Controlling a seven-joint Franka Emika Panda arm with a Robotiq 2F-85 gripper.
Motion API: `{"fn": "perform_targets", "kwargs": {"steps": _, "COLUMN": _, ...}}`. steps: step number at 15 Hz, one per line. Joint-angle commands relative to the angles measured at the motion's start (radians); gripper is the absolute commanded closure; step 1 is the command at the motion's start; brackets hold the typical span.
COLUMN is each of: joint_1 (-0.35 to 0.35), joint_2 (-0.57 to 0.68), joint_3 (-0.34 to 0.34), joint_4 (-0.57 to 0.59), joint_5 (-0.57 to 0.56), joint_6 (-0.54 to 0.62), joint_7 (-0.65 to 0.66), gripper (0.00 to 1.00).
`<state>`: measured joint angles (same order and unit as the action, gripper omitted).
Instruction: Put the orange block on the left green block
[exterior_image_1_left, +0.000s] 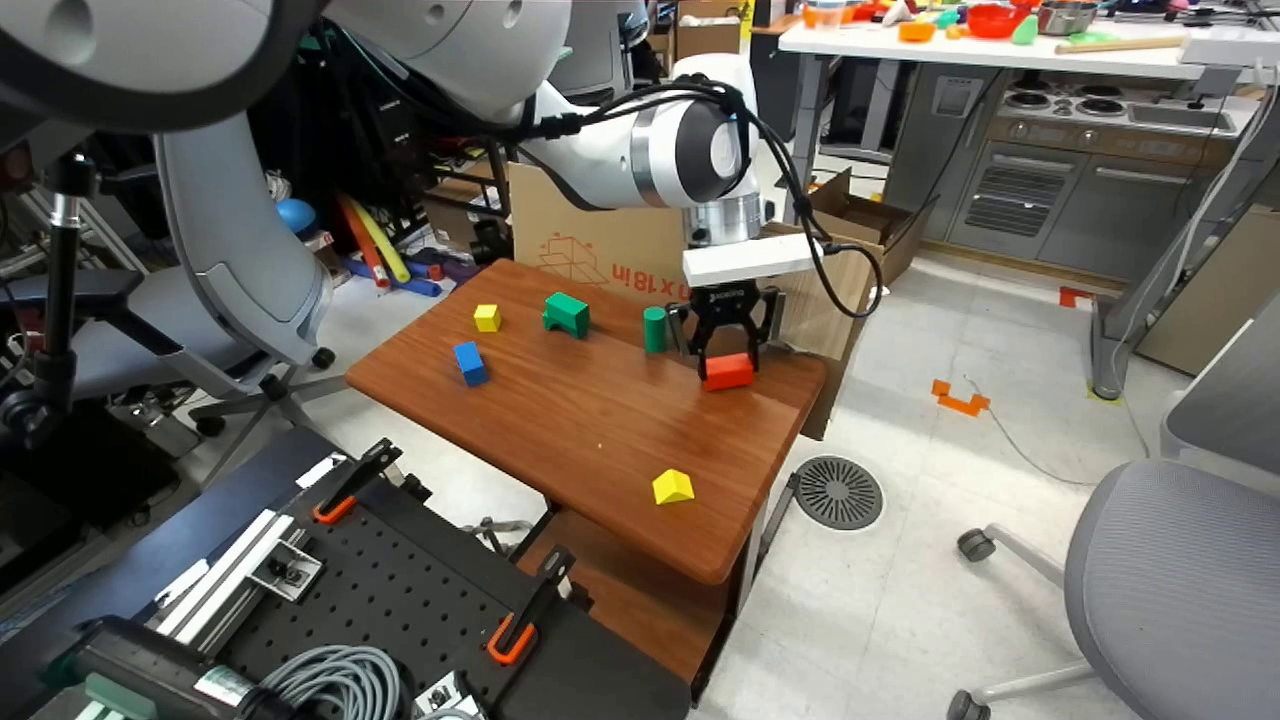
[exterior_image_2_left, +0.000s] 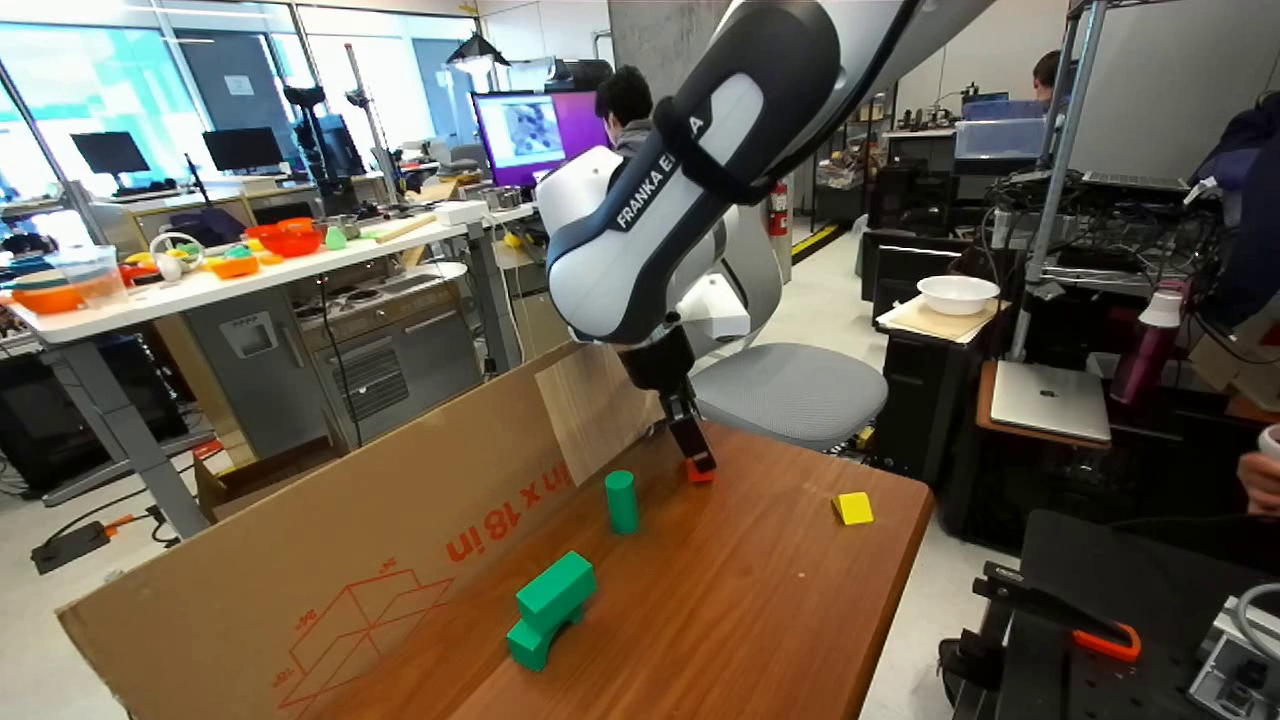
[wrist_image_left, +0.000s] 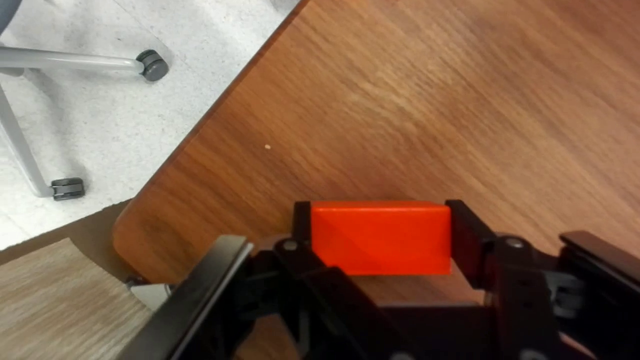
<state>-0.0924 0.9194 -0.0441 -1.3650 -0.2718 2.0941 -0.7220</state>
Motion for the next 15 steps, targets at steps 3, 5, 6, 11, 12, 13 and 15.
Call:
{"fn": "perform_targets", "kwargs": {"steps": 3, "joint_1": -0.008, "joint_2": -0.188, "joint_3": 0.046, "joint_4": -0.026, "joint_5": 0.105, "joint_6": -0.135, "joint_7": 0.17, "gripper": 0.59}}
{"fn": "perform_targets", "kwargs": {"steps": 5, "joint_1": 0.001, "joint_2": -0.246, "joint_3": 0.055, "joint_4": -0.026, "joint_5": 0.152, "joint_6": -0.215, "joint_7": 0.263, "gripper": 0.59}}
{"fn": "perform_targets", "kwargs": {"steps": 6, "joint_1": 0.006, "joint_2": -0.272, "joint_3": 0.059, "joint_4": -0.028, "joint_5": 0.172, "joint_6": -0.252, "joint_7": 0.315, "gripper": 0.59}}
{"fn": "perform_targets", "kwargs": {"steps": 11, "joint_1": 0.055, "joint_2": -0.363, "joint_3": 0.06, "joint_4": -0.101, "joint_5": 0.262, "joint_6": -0.247, "joint_7": 0.619, "gripper": 0.59}}
{"fn": "perform_targets", "kwargs": {"steps": 12, "joint_1": 0.067, "joint_2": -0.371, "joint_3": 0.057, "joint_4": -0.12, "joint_5": 0.274, "joint_6": -0.229, "joint_7": 0.682, "gripper": 0.59}}
{"fn": "perform_targets", "kwargs": {"steps": 13, "joint_1": 0.08, "joint_2": -0.38, "joint_3": 0.056, "joint_4": -0.142, "joint_5": 0.286, "joint_6": -0.204, "joint_7": 0.743, "gripper": 0.59}}
{"fn": "perform_targets", "kwargs": {"steps": 15, "joint_1": 0.104, "joint_2": -0.393, "joint_3": 0.055, "joint_4": -0.184, "joint_5": 0.307, "joint_6": -0.143, "joint_7": 0.853, "gripper": 0.59}}
